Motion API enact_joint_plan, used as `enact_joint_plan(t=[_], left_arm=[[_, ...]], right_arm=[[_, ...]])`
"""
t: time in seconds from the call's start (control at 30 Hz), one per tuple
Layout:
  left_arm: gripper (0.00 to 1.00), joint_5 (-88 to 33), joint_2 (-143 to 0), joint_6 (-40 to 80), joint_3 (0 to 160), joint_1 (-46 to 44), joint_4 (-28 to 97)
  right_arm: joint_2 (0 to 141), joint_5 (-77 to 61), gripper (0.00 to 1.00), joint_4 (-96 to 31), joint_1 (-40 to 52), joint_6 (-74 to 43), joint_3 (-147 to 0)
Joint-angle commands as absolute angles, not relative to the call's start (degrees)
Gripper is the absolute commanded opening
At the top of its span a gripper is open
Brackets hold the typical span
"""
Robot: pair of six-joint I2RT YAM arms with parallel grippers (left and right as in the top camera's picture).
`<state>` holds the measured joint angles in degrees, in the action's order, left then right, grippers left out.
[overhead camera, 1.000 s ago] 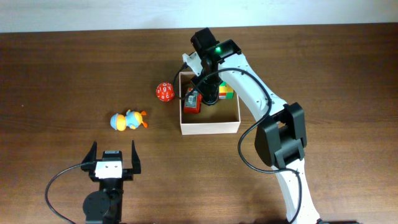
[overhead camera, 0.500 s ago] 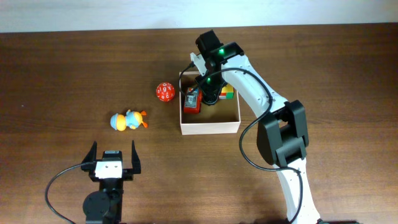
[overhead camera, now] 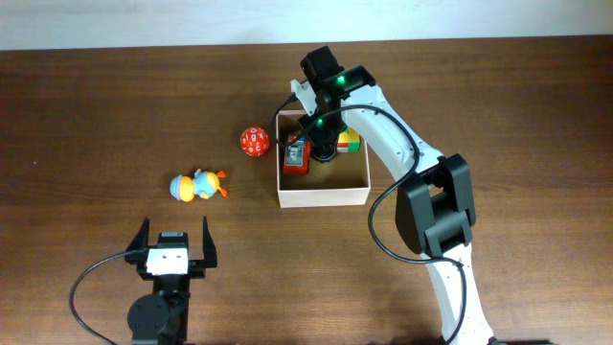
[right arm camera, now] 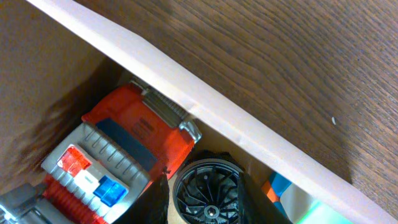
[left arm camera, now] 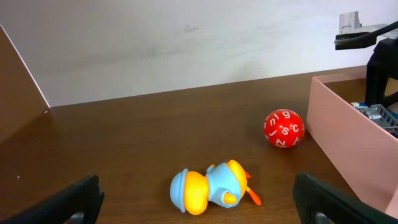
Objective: Pack container
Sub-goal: 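Open the right gripper to release the puck inside the box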
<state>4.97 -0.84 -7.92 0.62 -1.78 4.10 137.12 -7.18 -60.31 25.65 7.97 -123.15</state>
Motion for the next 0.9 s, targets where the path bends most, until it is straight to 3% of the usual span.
enact_joint_plan(t=[0.0, 0.87], left_arm=[[0.99, 5.4, -0.4, -8.7, 0.5, -1.5, 4.3], [0.99, 5.4, -0.4, -8.7, 0.5, -1.5, 4.3]], right_arm=[[137.4, -8.8, 0.31, -60.2, 26.4, 9.4, -122.8], [137.0, -8.1, 0.31, -60.4, 26.6, 11.5, -122.9]])
